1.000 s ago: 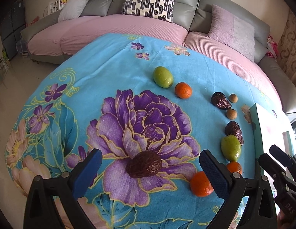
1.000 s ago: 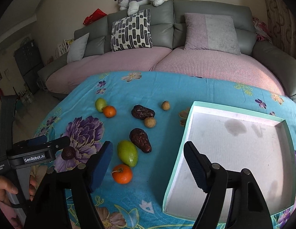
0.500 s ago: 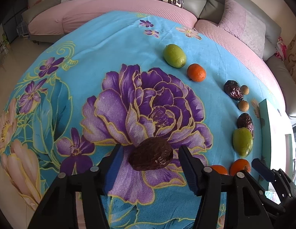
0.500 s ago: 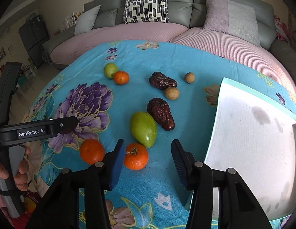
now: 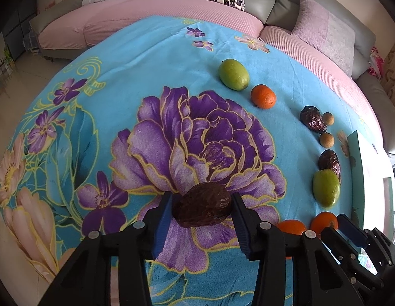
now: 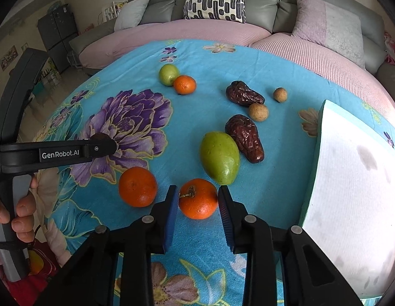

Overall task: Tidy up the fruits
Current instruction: 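Close the left tool on the date while the right tool grasps the orange, then carry the date with the left tool and the orange with the right tool into the tray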

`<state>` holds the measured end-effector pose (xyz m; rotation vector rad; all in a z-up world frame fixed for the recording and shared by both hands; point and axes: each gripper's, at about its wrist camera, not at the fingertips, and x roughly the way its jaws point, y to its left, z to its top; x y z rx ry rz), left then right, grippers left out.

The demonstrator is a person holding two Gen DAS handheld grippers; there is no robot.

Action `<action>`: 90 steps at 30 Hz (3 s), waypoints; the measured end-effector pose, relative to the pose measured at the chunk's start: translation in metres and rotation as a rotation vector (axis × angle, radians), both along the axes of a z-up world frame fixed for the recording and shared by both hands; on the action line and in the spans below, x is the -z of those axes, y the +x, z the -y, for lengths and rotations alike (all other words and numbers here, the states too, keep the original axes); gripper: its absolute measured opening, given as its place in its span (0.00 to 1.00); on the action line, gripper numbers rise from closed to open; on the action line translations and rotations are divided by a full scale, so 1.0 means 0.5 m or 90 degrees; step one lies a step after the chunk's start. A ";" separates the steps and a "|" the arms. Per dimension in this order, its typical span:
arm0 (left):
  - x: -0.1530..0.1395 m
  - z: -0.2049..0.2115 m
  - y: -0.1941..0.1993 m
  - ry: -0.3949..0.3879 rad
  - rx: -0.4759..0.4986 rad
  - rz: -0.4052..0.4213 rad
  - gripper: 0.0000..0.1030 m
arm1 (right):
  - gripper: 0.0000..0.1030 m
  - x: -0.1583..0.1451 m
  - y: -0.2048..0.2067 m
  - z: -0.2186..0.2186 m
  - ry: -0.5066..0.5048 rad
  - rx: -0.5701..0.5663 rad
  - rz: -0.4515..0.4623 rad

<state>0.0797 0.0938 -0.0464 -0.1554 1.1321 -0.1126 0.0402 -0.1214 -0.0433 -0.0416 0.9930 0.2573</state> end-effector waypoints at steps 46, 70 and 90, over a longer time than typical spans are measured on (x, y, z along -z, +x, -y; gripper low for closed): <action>-0.010 -0.005 -0.016 -0.009 -0.005 0.003 0.46 | 0.43 0.018 0.004 0.031 0.005 0.032 -0.021; -0.095 0.106 -0.030 0.019 0.072 0.070 0.46 | 0.34 -0.086 -0.017 0.103 -0.021 0.106 0.075; -0.138 0.478 -0.090 0.033 0.376 0.140 0.46 | 0.34 -0.127 -0.116 0.515 -0.073 0.514 0.066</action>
